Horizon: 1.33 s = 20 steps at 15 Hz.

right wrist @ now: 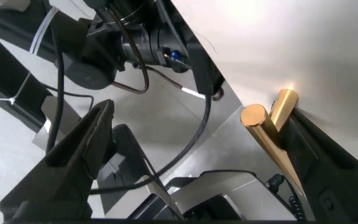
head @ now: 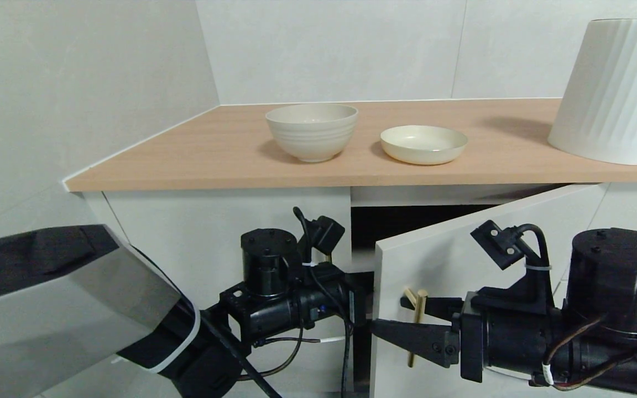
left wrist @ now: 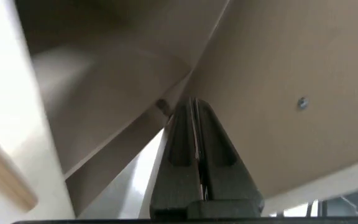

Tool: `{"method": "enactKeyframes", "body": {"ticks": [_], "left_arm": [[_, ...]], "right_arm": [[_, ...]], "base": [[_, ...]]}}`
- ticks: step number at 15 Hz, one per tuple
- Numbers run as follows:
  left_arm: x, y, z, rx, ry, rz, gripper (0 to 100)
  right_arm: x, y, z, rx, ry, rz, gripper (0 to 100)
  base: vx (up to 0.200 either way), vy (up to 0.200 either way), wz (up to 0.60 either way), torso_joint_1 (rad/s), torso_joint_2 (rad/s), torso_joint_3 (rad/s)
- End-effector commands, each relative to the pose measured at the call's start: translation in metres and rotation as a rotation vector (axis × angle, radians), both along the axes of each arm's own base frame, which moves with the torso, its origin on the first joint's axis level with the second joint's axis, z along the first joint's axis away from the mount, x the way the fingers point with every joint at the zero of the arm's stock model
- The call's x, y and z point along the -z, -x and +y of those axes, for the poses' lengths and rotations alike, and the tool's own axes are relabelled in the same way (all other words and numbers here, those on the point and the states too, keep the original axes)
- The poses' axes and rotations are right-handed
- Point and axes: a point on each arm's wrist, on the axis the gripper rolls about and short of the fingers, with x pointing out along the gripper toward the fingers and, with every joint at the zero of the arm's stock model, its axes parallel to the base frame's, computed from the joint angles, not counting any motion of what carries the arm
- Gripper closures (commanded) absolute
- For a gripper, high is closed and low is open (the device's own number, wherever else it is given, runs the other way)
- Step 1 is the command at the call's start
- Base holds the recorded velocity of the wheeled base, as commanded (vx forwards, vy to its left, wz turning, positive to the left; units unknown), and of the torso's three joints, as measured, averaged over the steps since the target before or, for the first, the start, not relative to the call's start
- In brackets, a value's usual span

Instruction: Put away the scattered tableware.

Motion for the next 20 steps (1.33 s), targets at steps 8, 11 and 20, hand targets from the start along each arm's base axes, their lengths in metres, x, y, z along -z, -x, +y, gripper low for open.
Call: {"method": "enactKeyframes", "body": {"ticks": [8,11,20], "left_arm": [[-0.002,0.01,-0.011,0.04,0.007,-0.009,100],[-0.002,0.013,-0.012,0.046,0.007,-0.009,100],[-0.009,0.015,-0.011,0.046,0.016,-0.02,100]], "right_arm": [[0.016,-0.005,-0.022,0.091,0.13,-0.11,0],[0.016,-0.01,-0.028,0.119,0.145,-0.119,0],[0.005,0.05,-0.078,0.112,0.202,-0.059,0]], "base": [[0.0,0.0,0.0,0.0,0.0,0.0],[0.0,0.0,0.0,0.0,0.0,0.0],[0.0,0.0,0.0,0.0,0.0,0.0]]}}
